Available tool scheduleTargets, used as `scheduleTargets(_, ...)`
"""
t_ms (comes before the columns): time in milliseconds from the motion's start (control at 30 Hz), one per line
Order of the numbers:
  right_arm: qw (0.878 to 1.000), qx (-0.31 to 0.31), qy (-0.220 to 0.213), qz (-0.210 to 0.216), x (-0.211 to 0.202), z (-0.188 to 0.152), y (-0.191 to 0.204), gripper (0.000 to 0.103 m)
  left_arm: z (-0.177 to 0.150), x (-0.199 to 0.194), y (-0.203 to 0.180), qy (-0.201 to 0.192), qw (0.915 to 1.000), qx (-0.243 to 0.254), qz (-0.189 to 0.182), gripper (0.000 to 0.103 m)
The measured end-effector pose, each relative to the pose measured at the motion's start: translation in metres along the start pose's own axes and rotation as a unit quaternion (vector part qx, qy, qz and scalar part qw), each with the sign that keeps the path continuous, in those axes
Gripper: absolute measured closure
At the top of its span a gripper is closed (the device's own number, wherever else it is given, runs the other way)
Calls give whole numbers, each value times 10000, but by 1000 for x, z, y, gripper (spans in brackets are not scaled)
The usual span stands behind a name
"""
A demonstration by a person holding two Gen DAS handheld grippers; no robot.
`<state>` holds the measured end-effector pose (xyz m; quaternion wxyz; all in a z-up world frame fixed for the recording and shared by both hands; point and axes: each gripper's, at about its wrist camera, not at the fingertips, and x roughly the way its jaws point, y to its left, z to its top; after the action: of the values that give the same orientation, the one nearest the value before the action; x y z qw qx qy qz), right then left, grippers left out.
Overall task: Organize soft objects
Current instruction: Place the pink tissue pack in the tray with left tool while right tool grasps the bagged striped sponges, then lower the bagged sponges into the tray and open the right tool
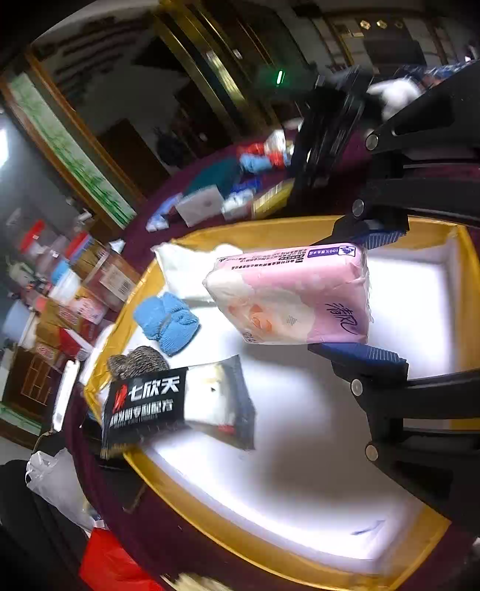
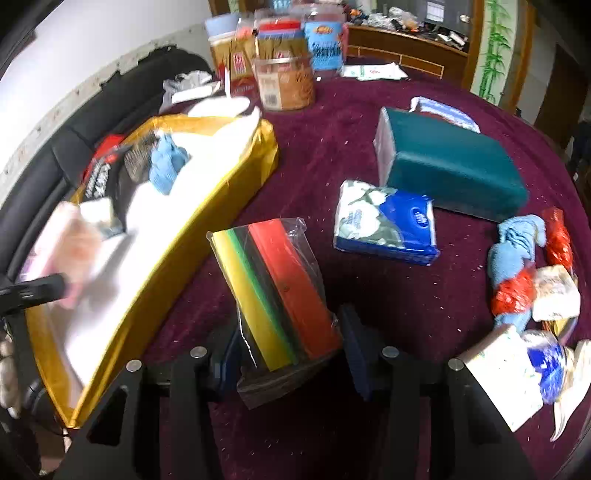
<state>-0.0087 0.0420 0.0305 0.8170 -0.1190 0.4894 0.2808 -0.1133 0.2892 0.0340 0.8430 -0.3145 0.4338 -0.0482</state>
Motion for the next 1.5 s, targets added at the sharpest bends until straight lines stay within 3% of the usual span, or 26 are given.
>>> scheduleTargets(133, 9995, 163, -227, 116, -23, 4, -1, 55, 19, 25, -4, 259, 9991, 28, 322, 57)
scheduleTargets(200, 9989, 231, -313, 262, -34, 8, 3, 55, 32, 35, -1, 286, 9982, -18, 531, 53)
scheduleTargets(267, 9981, 259, -343, 451, -41, 13, 11, 55, 44, 41, 1, 247, 9973, -104, 681, 42)
scheduleTargets(333, 9967, 303, -302, 695, -45, 17, 21, 55, 51, 42, 4, 213, 9970, -159, 724, 40)
scheduleTargets(500, 9880, 565, -3, 1436, -27, 33, 56, 55, 48, 21, 11, -40, 9983, -474, 323, 34)
scheduleTargets(567, 9857, 673, 86, 1543, -17, 39, 67, 55, 41, 6, 12, -191, 9982, -543, 168, 31)
scheduleTargets(733, 9968, 470, -14, 650, 3, 50, 96, 53, 16, -35, 24, -660, 9953, -711, -57, 27)
scheduleTargets(900, 9995, 238, -202, 56, 14, 53, 106, 35, -1, -52, 41, -824, 9923, -915, -146, 27)
scheduleTargets(1133, 9990, 48, -304, 323, -4, 47, 119, 34, -9, -65, 52, -979, 9906, -929, -233, 26)
scheduleTargets(1333, 9883, 28, 594, 1407, 10, 33, 142, 34, -12, -79, 70, -1146, 9878, -1018, -287, 26)
scheduleTargets(1400, 9937, -35, 726, 857, 22, 35, 148, 34, -13, -83, 75, -1197, 9868, -1055, -275, 26)
scheduleTargets(1467, 9981, -74, 572, 216, 32, 40, 149, 34, -14, -87, 80, -1246, 9856, -1110, -264, 26)
scheduleTargets(1500, 9983, -71, 554, 169, 37, 43, 149, 34, -14, -88, 82, -1261, 9852, -1130, -265, 26)
